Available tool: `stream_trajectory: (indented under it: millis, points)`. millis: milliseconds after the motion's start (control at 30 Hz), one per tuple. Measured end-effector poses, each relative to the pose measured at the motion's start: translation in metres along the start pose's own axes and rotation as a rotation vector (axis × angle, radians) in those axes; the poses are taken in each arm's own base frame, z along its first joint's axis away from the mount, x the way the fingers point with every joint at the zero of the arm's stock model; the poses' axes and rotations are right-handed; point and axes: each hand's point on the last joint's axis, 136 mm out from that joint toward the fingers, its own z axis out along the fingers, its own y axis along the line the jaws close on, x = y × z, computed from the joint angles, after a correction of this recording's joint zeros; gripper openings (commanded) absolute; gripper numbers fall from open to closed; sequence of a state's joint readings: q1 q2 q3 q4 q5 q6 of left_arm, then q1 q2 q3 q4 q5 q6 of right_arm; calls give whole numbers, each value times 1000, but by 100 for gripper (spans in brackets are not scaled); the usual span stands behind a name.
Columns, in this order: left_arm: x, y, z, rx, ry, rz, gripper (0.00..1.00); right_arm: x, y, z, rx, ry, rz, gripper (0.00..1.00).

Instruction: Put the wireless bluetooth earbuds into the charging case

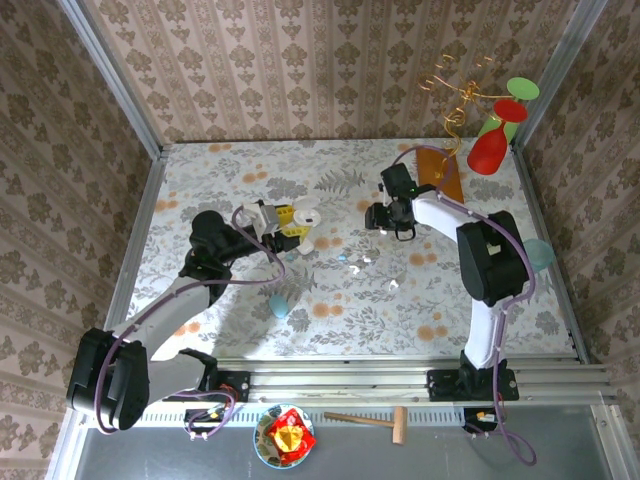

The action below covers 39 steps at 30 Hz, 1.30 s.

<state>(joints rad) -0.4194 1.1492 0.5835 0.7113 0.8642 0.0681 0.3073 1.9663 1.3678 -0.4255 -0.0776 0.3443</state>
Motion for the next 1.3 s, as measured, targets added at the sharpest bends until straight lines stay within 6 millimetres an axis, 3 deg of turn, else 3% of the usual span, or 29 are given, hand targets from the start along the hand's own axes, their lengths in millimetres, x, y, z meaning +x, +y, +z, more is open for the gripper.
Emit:
stream_trajectory:
  millis: [333, 600, 1033, 1300]
  points:
    - [-1, -1, 2, 8, -7, 11, 17, -17, 2, 17, 8, 11, -52, 56]
    - [-4, -2, 2, 11, -19, 24, 17, -6, 3, 21, -5, 59, -77, 55]
    - [0, -5, 1, 26, -23, 27, 17, 20, 34, 20, -99, 141, -186, 53]
    - [1, -6, 1, 30, -24, 27, 17, 32, 38, 16, -106, 159, -226, 60]
